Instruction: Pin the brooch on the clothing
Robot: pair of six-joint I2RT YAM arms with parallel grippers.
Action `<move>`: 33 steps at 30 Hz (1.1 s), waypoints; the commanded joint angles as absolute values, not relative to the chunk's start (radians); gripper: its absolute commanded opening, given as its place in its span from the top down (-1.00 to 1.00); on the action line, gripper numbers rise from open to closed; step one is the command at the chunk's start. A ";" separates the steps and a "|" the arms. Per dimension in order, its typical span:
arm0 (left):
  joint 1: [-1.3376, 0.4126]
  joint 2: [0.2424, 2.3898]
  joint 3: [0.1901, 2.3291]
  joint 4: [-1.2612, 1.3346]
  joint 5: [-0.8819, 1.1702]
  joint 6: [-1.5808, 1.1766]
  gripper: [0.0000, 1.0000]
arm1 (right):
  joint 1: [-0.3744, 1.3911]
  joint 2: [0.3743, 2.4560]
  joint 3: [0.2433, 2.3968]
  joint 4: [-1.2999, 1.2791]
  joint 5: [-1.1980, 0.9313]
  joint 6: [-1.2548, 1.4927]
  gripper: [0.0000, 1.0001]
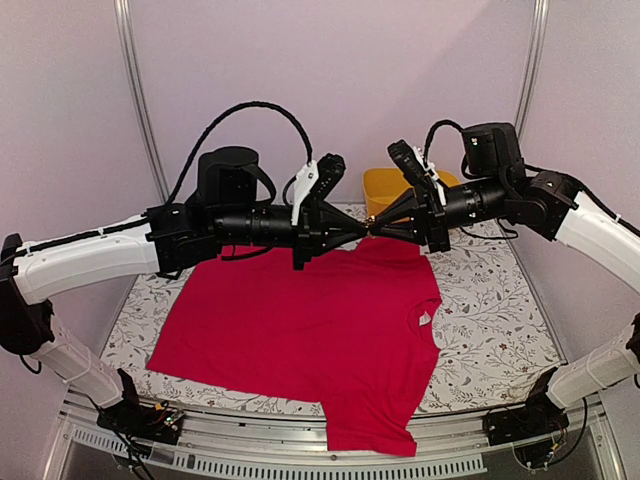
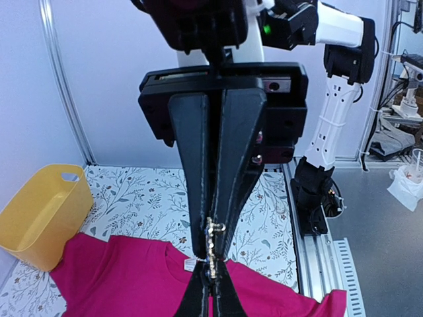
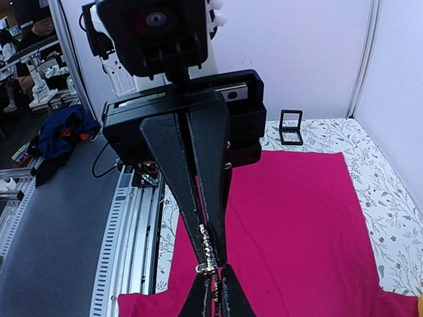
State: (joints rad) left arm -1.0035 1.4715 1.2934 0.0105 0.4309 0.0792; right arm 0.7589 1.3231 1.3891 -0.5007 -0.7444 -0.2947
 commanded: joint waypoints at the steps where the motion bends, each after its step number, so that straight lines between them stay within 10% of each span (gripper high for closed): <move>1: -1.010 1.448 1.306 0.027 0.443 0.085 1.00 | 0.762 1.329 1.402 -0.477 -0.768 -0.288 0.94; 22: -1.018 1.457 1.314 0.038 0.430 0.109 1.00 | 0.780 1.386 1.415 -0.476 -0.820 -0.309 0.64; 33: -1.023 1.394 1.288 -0.063 0.188 0.256 1.00 | 0.779 1.288 1.395 -0.651 -0.731 -0.431 -0.24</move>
State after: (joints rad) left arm -1.0103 1.4307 1.2930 -0.0158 0.2893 0.1741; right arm 0.7742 1.3594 1.3960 -0.5827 -0.7979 -0.3840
